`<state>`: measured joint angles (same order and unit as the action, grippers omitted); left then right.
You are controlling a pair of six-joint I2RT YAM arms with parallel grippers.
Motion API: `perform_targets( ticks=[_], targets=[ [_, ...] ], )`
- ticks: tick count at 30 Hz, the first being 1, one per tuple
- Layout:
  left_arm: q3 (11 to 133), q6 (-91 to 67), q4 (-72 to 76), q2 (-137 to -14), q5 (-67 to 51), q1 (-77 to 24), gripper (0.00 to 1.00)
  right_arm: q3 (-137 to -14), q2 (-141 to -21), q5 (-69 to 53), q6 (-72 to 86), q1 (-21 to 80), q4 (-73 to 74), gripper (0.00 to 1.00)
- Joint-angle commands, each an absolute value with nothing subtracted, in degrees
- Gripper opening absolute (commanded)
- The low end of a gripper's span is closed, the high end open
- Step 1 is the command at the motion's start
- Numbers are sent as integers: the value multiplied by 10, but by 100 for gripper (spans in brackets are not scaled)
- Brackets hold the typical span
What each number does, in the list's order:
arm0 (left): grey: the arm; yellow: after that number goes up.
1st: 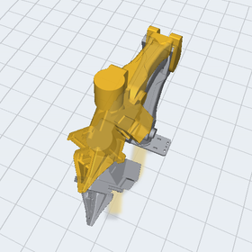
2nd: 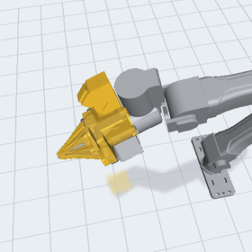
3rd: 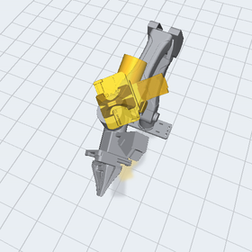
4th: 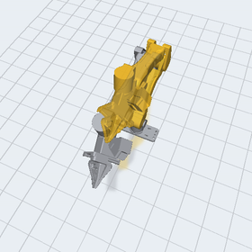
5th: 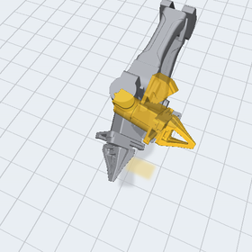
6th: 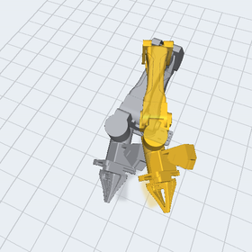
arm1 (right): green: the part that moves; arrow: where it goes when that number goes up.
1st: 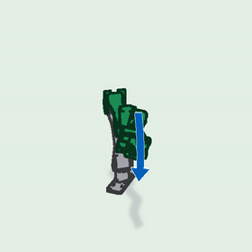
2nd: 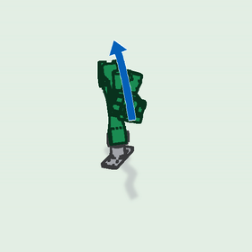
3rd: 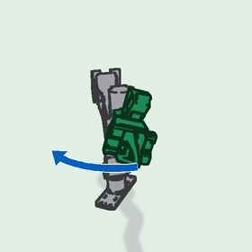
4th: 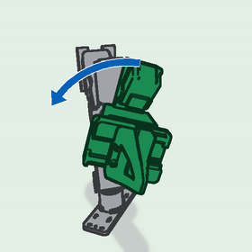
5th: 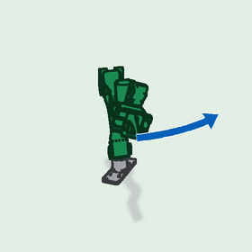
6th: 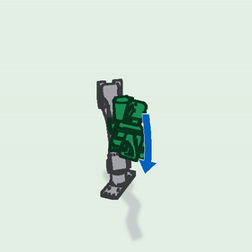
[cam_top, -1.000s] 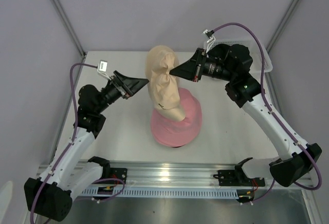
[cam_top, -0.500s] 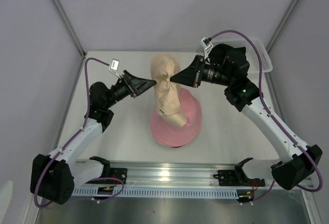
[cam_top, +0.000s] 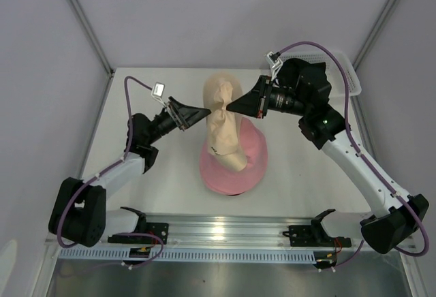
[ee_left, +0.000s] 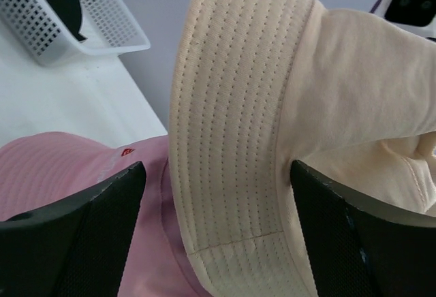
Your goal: Stack the hats
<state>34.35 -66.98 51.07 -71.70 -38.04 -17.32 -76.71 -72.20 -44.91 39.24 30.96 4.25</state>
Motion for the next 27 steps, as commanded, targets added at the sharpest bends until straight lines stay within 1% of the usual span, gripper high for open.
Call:
perform_targets(
  ticks=[1, 3, 6, 7, 9, 10, 12, 13, 14, 15, 17, 18, 19, 20, 21, 23, 25, 27],
  targets=[
    [341, -716, 685, -742, -405, -180, 88, -761, -707, -455, 385, 312, 26, 0],
    [345, -724, 706, -755, -410, -183, 85, -757, -707, -455, 386, 313, 23, 0],
    [341, -729, 720, -759, -408, -188, 71, -755, -708, -449, 379, 312, 32, 0],
    [340, -728, 719, -759, -406, -191, 56, -756, -708, -446, 374, 312, 35, 0],
    [338, -724, 711, -752, -401, -191, 40, -756, -708, -438, 368, 312, 46, 0],
    [333, -721, 700, -745, -396, -191, 28, -759, -707, -432, 359, 313, 54, 0],
    [329, -695, 659, -726, -375, -191, 14, -765, -706, -407, 346, 312, 85, 0],
    [334, -677, 620, -697, -365, -191, 1, -779, -708, -396, 331, 313, 104, 0],
    [347, -656, 508, -681, -340, -191, 1, -787, -708, -374, 325, 313, 136, 0],
    [355, -600, 442, -664, -322, -192, 1, -795, -709, -367, 318, 313, 152, 0],
    [386, -541, 314, -619, -278, -196, 1, -808, -708, -359, 302, 312, 179, 1],
    [408, -490, 205, -610, -235, -199, 1, -810, -706, -353, 301, 313, 184, 6],
    [436, -469, 162, -601, -225, -199, 1, -810, -701, -350, 298, 314, 190, 7],
    [436, -449, 132, -602, -223, -199, 1, -810, -700, -350, 298, 314, 192, 9],
    [450, -410, 102, -606, -247, -199, 1, -810, -696, -345, 291, 316, 198, 14],
    [467, -380, 106, -618, -305, -199, 1, -809, -683, -342, 287, 321, 205, 19],
    [479, -370, 126, -636, -377, -205, 1, -809, -671, -337, 286, 323, 206, 19],
    [519, -352, 118, -649, -399, -216, 1, -811, -647, -323, 286, 323, 212, 16]
  ],
)
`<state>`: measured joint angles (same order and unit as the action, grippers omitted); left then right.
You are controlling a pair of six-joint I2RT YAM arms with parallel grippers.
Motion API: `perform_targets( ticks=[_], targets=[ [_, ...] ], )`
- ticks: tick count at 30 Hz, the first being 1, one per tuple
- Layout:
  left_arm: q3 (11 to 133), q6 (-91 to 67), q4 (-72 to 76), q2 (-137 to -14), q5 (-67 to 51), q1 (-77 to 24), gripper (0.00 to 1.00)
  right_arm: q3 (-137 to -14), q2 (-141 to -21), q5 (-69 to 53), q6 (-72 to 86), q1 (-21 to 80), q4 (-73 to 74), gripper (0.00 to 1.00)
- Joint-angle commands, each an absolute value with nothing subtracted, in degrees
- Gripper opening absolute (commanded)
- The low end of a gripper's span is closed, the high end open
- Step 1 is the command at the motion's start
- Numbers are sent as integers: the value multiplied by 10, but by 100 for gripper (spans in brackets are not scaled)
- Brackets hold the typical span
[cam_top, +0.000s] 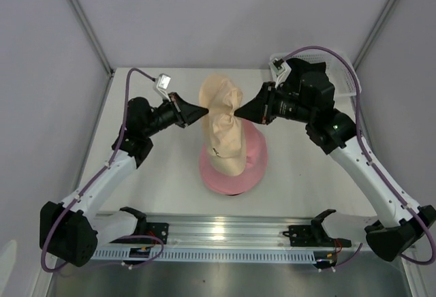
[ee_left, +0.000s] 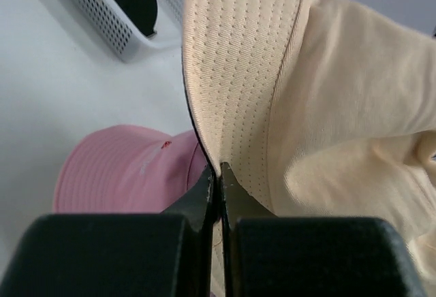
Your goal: Stack the hats
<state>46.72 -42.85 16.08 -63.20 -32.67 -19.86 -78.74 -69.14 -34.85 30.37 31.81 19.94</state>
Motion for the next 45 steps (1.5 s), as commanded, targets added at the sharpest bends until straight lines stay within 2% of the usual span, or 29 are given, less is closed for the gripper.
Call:
perform_targets(
  ticks=[1, 3, 8, 14, 16, 17, 21, 25, 29, 37, 40, 41, 43, 44, 45],
  targets=[
    [536, -340, 80, -653, -407, -234, 1, -819, -638, -316, 284, 323, 216, 13],
    [620, -306, 23, -665, -405, -253, 1, -833, -606, -285, 280, 323, 242, 5],
    [773, -288, -134, -707, -383, -323, 1, -862, -539, -187, 260, 323, 318, 1],
    [799, -301, -214, -771, -324, -349, 1, -798, -496, -91, 248, 323, 384, 3],
    [795, -294, -234, -773, -284, -350, 1, -770, -497, -80, 250, 323, 388, 7],
    [789, -283, -244, -772, -266, -350, 1, -756, -502, -80, 253, 323, 385, 16],
    [783, -245, -296, -770, -188, -349, 1, -667, -517, -94, 261, 323, 348, 17],
    [785, -217, -327, -771, -143, -348, 1, -638, -540, -106, 267, 323, 314, 18],
    [788, -212, -338, -752, -143, -339, 1, -643, -552, -119, 273, 323, 296, 31],
    [732, -264, -347, -694, -145, -295, 1, -687, -563, -133, 278, 323, 263, 34],
    [676, -225, -311, -679, -205, -253, 1, -680, -575, -158, 281, 323, 232, 35],
    [662, -189, -285, -678, -223, -243, 1, -668, -579, -161, 278, 322, 218, 42],
    [677, -178, -260, -708, -172, -229, 1, -652, -584, -136, 253, 323, 220, 45],
    [702, -206, -294, -733, -184, -218, 1, -647, -586, -120, 246, 323, 215, 55],
    [725, -226, -354, -768, -195, -202, 1, -653, -591, -111, 236, 323, 214, 59]
  ],
)
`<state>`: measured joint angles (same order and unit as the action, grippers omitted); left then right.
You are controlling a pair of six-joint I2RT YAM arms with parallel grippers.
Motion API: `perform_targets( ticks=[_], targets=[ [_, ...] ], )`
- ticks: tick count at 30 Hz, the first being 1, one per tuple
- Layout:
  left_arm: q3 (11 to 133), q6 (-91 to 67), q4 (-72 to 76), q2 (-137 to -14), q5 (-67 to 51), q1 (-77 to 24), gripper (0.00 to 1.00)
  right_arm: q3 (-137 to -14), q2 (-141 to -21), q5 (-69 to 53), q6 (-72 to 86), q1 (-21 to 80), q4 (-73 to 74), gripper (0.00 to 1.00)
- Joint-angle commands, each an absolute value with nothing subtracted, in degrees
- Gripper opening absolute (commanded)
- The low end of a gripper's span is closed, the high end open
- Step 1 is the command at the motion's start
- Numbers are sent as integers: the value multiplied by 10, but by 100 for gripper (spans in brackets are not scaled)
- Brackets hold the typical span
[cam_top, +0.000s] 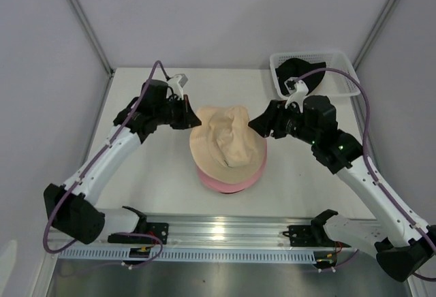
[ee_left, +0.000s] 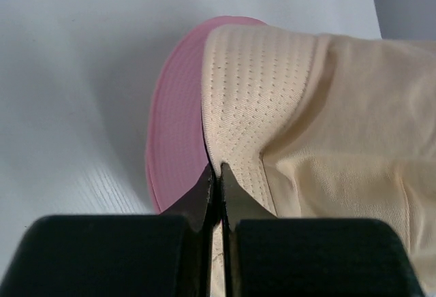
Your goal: Stack the hats
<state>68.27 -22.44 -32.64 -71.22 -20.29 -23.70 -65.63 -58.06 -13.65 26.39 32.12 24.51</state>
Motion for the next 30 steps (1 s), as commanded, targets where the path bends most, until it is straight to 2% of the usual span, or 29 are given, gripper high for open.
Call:
perform_targets(
  ticks=[1, 3, 4, 7, 13, 15, 20, 24, 26, 28, 30],
  targets=[
    [714, -240, -343, -759, -179, -202, 1, -669, -599, -105, 234, 322, 238, 60],
    [670, -299, -278, -689, -86, -194, 1, -710, -634, -110, 235, 316, 257, 60],
    [612, -314, -266, -671, -80, -187, 1, -719, -647, -122, 235, 315, 259, 60],
    [562, -339, -263, -640, -61, -179, 1, -758, -713, -140, 247, 316, 268, 51],
    [509, -392, -177, -653, -136, -185, 1, -823, -799, -147, 257, 322, 302, 54],
    [484, -402, -157, -650, -127, -191, 1, -805, -781, -123, 259, 332, 290, 59],
    [418, -414, -134, -610, -110, -185, 1, -789, -742, -94, 257, 335, 286, 64],
    [415, -415, -131, -597, -106, -185, 1, -809, -742, -56, 251, 335, 304, 72],
    [421, -412, -127, -619, -119, -184, 1, -822, -739, -52, 243, 335, 326, 82],
    [430, -410, -131, -641, -143, -184, 1, -829, -724, -20, 236, 334, 343, 96],
    [425, -412, -125, -666, -156, -184, 1, -822, -679, -1, 237, 322, 352, 100]
  ],
)
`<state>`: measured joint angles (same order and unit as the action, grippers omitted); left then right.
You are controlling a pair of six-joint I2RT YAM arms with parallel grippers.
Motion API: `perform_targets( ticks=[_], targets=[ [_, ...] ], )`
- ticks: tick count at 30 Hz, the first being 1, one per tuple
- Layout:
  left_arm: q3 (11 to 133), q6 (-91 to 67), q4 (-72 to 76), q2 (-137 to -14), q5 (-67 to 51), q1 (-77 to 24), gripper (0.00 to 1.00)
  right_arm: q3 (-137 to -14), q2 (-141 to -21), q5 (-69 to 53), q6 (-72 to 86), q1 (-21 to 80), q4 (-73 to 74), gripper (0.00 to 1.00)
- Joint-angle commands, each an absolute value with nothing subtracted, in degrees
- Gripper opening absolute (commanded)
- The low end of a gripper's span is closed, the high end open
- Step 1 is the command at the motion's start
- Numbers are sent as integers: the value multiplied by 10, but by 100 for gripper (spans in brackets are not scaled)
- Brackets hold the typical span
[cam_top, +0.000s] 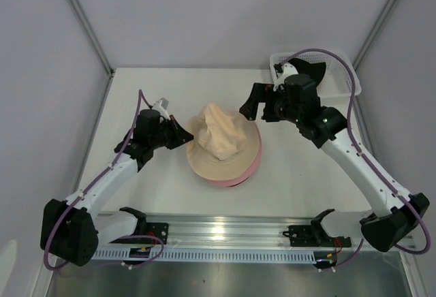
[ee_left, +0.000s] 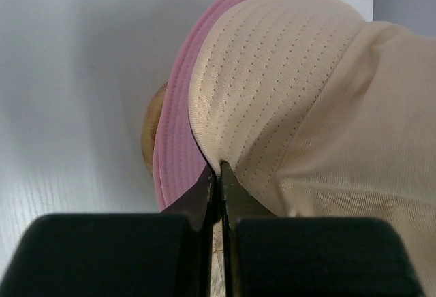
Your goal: Stack the hats
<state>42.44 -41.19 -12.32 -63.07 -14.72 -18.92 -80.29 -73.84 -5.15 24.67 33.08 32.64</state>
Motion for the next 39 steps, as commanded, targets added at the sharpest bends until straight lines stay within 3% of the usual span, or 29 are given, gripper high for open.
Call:
perform_targets(
  ticks=[1, 3, 7, 14, 25, 39],
  targets=[
    [418, -412, -119, -670, -163, -184, 1, -816, -660, -3, 236, 314, 352, 100],
    [398, -412, -101, -668, -179, -185, 1, -793, -599, 0, 249, 289, 338, 99],
    [382, -397, -97, -657, -178, -186, 1, -628, -524, -37, 301, 243, 239, 99],
    [409, -373, -106, -688, -184, -188, 1, -463, -584, -185, 399, 200, 61, 97],
    [410, -367, -105, -708, -154, -205, 1, -457, -687, -260, 410, 200, -75, 87],
    [439, -355, -118, -721, -154, -209, 1, -468, -691, -270, 416, 202, -79, 66]
  ],
)
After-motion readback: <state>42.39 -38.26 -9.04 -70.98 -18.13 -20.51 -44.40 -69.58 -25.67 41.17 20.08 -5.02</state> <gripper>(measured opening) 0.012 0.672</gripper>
